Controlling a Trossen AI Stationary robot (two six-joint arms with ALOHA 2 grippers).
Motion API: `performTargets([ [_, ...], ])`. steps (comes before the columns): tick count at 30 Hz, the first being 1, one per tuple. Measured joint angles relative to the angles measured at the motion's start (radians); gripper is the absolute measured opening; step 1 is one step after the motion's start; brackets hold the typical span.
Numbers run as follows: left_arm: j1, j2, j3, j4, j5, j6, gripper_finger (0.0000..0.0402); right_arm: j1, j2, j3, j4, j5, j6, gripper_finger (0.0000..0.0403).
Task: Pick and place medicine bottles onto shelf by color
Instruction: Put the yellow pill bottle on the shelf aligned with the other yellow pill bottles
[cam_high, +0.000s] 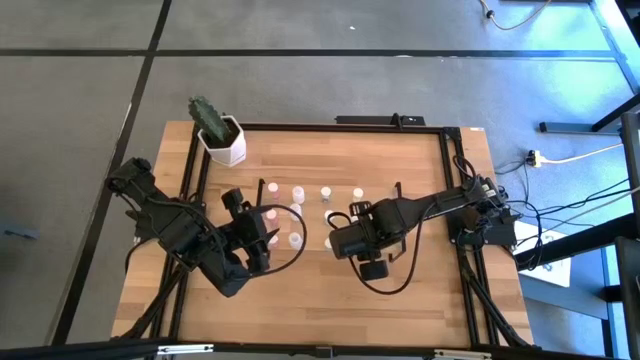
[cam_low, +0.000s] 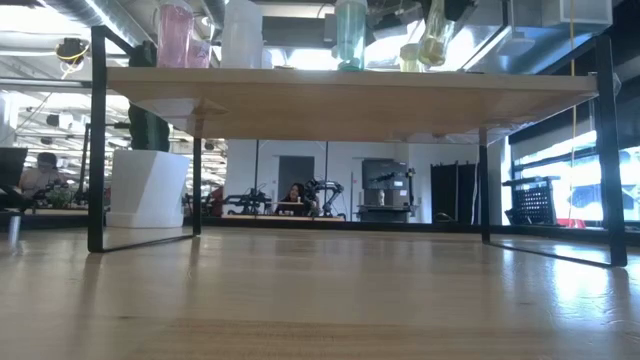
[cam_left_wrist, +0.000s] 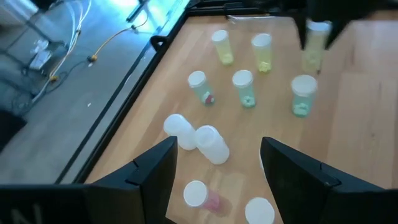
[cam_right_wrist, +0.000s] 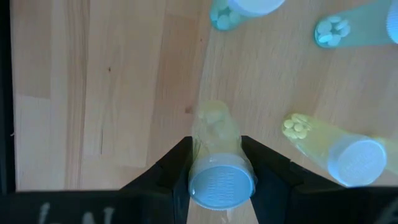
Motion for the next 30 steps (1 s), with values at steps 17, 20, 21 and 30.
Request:
performTargets([
  [17, -0.035, 0.000, 0.000, 0.015, 0.013, 0.050, 0.0224, -0.025, 0.000, 0.000, 0.006, 0.001, 0.005, 0.0130],
  [20, -0.035, 0.000, 0.000, 0.015, 0.013, 0.049, 0.0224, -0.027, 0.000, 0.000, 0.006, -0.005, 0.028, 0.0130],
  [21, -0.035, 0.000, 0.000, 0.015, 0.013, 0.049, 0.0224, -0.027, 0.000, -0.002, 0.007, -0.018, 0.028, 0.0130],
  [30, -0.035, 0.000, 0.000, 0.015, 0.013, 0.049, 0.0224, -0.027, -0.005, -0.095, -0.001, -0.050, 0.022, 0.0130],
])
